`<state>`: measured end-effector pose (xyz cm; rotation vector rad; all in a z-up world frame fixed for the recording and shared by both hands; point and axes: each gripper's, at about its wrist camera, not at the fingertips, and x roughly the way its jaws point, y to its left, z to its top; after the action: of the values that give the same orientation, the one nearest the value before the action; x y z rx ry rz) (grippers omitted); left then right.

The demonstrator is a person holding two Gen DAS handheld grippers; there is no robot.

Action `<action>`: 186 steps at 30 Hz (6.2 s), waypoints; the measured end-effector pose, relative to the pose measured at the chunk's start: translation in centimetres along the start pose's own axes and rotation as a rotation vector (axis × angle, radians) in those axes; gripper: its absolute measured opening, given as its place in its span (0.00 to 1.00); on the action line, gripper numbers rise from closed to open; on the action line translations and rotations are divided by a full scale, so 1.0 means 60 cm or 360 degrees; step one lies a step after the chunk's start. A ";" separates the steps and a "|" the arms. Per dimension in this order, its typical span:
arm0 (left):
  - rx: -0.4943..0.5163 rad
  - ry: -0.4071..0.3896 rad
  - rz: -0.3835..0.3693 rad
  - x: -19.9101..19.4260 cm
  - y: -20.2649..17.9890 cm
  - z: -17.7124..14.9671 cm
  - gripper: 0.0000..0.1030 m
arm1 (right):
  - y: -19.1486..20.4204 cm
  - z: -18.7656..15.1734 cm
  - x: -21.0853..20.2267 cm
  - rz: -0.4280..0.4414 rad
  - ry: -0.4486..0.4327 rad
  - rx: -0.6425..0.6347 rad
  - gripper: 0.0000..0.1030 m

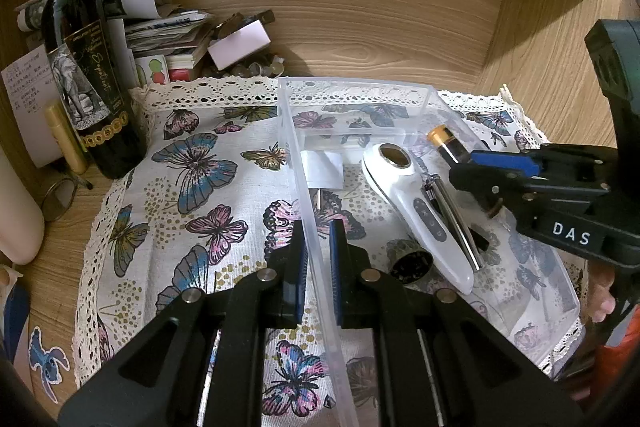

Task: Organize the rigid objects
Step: 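Carry the black-and-yellow tube into the clear box and release it, then grasp the small black object on the cloth with the right gripper, then lower the small black object into the clear box and release it, then grasp the black cylindrical object on the cloth with the right gripper, then carry the black object into the clear box and open the right gripper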

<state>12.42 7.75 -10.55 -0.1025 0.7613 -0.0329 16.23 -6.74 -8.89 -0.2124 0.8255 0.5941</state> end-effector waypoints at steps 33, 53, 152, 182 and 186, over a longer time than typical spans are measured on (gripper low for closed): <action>0.0004 0.0001 0.0002 0.000 0.000 0.000 0.09 | -0.151 -0.061 -0.069 -0.0301 -0.0022 0.0309 0.27; 0.0008 0.0004 0.0005 0.000 0.000 0.001 0.09 | -0.182 -0.069 0.054 -0.0303 0.0239 0.0275 0.39; 0.0009 0.0008 -0.0002 0.005 0.001 0.003 0.09 | -0.139 -0.008 -0.040 -0.0328 -0.0050 0.0221 0.27; 0.0016 0.0005 0.0004 0.005 0.000 0.003 0.09 | 0.031 0.007 -0.011 0.0011 -0.0034 -0.0129 0.27; 0.0014 0.0005 0.0003 0.005 0.000 0.003 0.09 | 0.022 0.009 -0.024 -0.0001 -0.0060 -0.0113 0.28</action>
<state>12.78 7.74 -10.62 -0.0937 0.7646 -0.0347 15.05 -6.08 -7.40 -0.2652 0.7686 0.6258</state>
